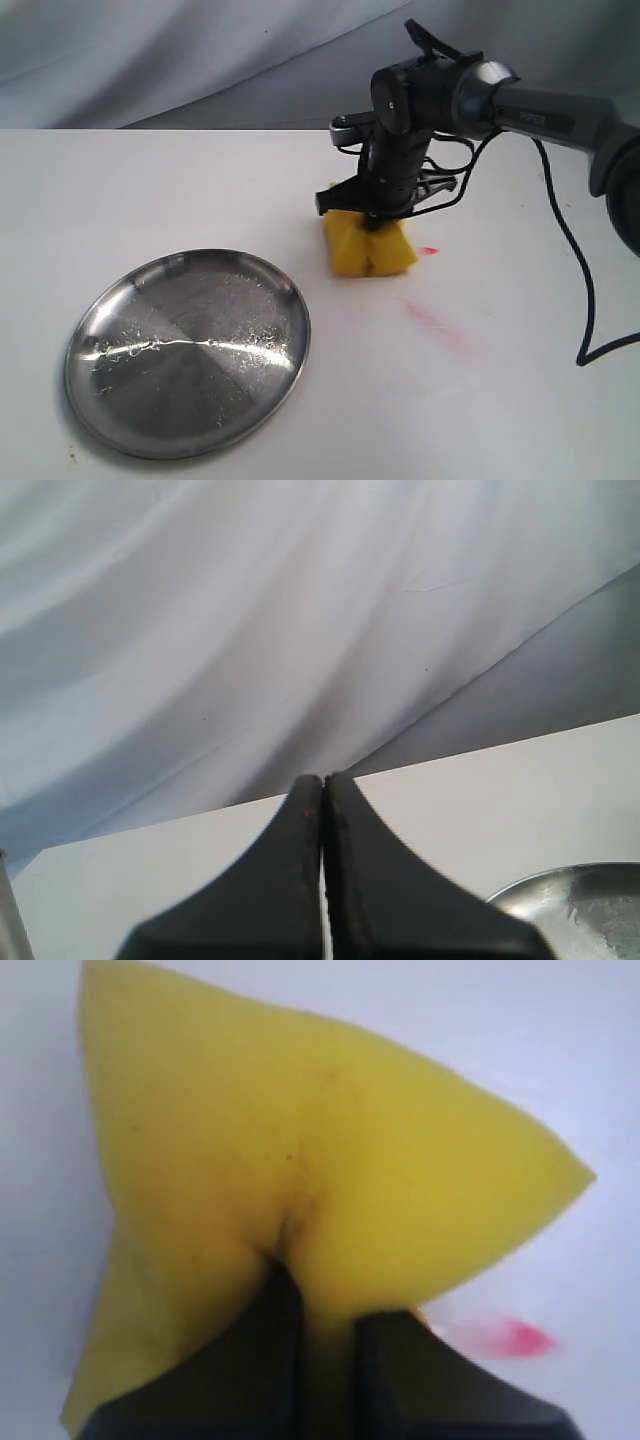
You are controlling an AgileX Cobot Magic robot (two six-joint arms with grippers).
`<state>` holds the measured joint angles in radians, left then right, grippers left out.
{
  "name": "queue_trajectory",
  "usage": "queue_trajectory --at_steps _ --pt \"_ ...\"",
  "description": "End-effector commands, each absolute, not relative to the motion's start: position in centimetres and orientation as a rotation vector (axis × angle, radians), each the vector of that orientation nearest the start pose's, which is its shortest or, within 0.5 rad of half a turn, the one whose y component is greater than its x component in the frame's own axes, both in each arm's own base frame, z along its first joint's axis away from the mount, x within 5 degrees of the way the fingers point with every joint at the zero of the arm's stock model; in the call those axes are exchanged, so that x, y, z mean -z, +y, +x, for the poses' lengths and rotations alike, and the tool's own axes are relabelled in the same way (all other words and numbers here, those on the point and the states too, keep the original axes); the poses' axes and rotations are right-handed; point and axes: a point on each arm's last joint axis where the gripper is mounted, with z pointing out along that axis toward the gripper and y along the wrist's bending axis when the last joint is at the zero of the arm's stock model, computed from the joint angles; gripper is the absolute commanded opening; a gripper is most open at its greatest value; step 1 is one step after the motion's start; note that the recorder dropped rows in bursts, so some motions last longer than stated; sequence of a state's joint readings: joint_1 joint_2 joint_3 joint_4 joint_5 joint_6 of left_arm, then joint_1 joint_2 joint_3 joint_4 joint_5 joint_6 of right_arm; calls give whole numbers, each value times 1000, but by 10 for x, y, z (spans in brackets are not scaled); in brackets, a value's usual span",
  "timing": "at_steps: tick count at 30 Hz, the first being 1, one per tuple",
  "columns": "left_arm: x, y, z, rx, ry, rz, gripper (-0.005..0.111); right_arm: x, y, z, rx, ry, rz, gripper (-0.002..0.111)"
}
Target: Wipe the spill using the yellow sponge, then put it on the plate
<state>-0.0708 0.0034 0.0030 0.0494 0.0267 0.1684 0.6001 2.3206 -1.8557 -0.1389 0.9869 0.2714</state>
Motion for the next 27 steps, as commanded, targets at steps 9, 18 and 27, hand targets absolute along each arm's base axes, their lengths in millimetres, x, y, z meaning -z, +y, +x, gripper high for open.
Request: queue_trajectory --at_steps 9,18,27 --pt "-211 -4 56 -107 1493 203 0 -142 245 403 305 2865 -594 0" --pt "-211 -4 56 -107 1493 203 0 -145 304 393 -371 2744 -562 0" --pt "-211 -4 56 -107 1493 203 0 -142 281 397 5 2771 -643 0"
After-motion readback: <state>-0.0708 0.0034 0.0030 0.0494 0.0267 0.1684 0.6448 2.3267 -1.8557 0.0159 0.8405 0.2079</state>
